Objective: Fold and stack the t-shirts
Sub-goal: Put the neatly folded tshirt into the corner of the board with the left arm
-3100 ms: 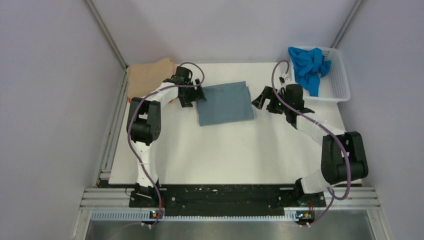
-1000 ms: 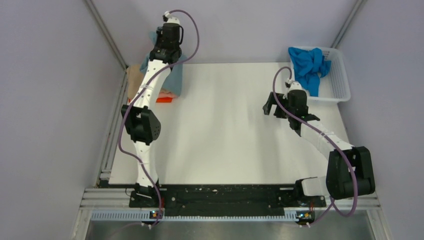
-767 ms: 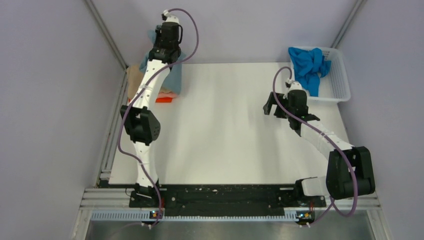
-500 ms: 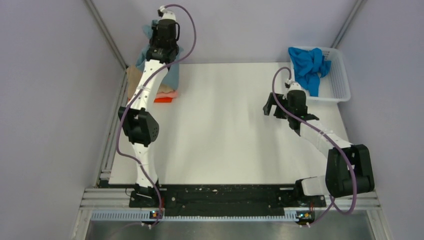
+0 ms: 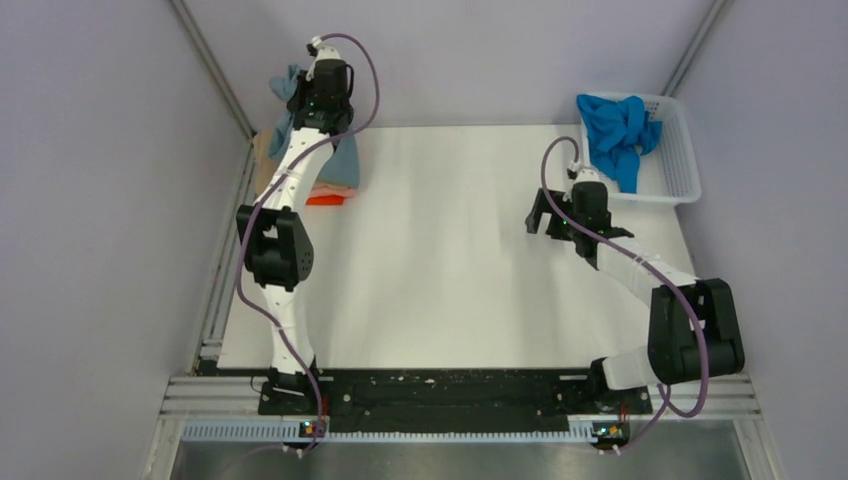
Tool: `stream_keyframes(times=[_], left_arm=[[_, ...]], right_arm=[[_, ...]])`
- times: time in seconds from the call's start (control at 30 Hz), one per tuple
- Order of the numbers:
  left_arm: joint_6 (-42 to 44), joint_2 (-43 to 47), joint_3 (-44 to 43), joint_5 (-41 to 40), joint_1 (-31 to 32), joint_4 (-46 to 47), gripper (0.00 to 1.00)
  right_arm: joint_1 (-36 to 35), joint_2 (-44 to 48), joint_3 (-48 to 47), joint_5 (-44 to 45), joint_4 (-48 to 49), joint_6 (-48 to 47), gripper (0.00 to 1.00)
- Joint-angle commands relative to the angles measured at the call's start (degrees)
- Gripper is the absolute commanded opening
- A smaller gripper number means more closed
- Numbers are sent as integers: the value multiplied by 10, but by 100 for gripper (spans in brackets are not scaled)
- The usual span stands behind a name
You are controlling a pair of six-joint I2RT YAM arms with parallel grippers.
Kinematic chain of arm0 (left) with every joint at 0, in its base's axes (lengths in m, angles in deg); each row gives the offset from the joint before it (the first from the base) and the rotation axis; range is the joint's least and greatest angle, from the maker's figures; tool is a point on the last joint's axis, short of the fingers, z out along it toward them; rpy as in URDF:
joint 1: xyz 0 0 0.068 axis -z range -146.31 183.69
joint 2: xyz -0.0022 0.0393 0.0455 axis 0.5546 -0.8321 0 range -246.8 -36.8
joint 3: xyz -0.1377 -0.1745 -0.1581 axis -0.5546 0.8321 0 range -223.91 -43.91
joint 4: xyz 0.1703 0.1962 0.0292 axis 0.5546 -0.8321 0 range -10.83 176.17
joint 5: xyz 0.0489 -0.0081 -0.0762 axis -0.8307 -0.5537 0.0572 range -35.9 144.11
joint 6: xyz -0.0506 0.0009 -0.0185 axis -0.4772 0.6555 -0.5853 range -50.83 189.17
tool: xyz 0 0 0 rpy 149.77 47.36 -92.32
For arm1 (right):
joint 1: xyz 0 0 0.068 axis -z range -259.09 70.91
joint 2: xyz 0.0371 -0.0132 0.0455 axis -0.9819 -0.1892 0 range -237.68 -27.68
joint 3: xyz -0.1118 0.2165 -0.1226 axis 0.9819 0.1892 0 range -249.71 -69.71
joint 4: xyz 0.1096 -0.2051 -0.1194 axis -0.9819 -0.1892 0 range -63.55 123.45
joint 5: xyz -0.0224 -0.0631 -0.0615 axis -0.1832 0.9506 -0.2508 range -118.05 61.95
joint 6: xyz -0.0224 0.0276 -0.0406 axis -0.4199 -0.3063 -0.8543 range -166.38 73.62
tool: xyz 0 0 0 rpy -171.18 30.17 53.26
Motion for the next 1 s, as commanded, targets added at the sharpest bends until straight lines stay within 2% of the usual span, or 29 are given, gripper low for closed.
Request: stream_keyframes(times=[0.0, 0.13, 0.3, 0.43, 0.8, 0.97], left_arm=[[9, 5, 19, -78, -7, 121, 0], [46, 16, 93, -109, -6, 237, 0], [9, 59, 200, -81, -7, 312, 0], [20, 73, 288, -86, -14, 426, 0], [-10, 23, 319, -31, -71, 513, 0], [21, 4, 328, -14, -83, 591, 0]], right_arm=[[-4, -9, -25, 6, 4, -1, 99], [-3, -16, -27, 8, 4, 1, 99], [-4, -26, -30, 6, 4, 7, 99], [-4, -36, -32, 1, 3, 7, 99], [-4, -48, -39, 5, -2, 9, 99], [-4, -52, -42, 15, -2, 8, 99]])
